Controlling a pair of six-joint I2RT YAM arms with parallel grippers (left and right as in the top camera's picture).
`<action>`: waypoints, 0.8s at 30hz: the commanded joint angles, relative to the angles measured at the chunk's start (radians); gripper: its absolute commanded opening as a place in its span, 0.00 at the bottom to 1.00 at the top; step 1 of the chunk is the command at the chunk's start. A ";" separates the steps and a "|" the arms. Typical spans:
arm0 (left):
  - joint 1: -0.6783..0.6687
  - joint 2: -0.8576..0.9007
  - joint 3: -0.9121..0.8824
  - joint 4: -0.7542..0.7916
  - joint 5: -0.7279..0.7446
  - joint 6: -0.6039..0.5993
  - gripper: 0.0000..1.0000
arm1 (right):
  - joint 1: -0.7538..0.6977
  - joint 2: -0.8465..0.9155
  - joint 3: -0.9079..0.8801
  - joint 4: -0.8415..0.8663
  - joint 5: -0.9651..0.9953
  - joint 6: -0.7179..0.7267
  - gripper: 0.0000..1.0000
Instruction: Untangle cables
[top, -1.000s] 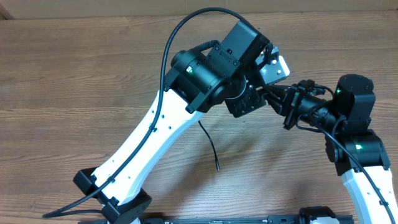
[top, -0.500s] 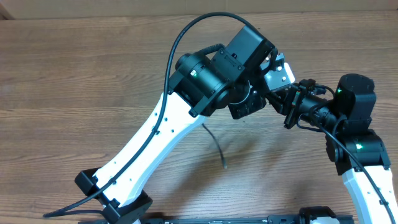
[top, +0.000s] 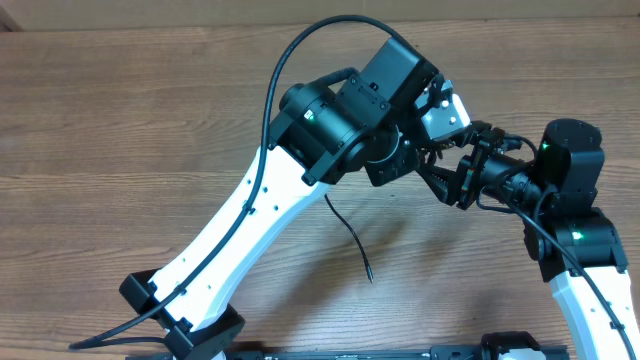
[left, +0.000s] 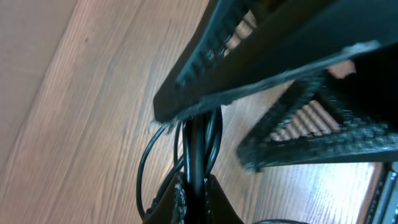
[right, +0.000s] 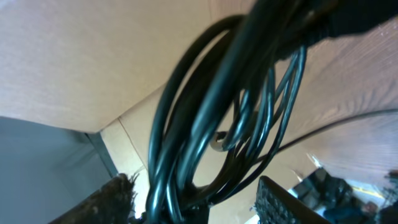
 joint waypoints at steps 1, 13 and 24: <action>0.006 0.005 0.026 0.006 -0.061 -0.051 0.04 | 0.003 -0.009 0.019 0.006 0.045 -0.182 0.75; 0.014 -0.043 0.026 -0.006 -0.094 -0.101 0.04 | 0.003 -0.009 0.019 0.006 0.077 -0.326 0.26; 0.005 -0.043 0.025 -0.003 -0.007 -0.064 0.04 | 0.003 -0.009 0.019 0.062 0.085 -0.214 0.30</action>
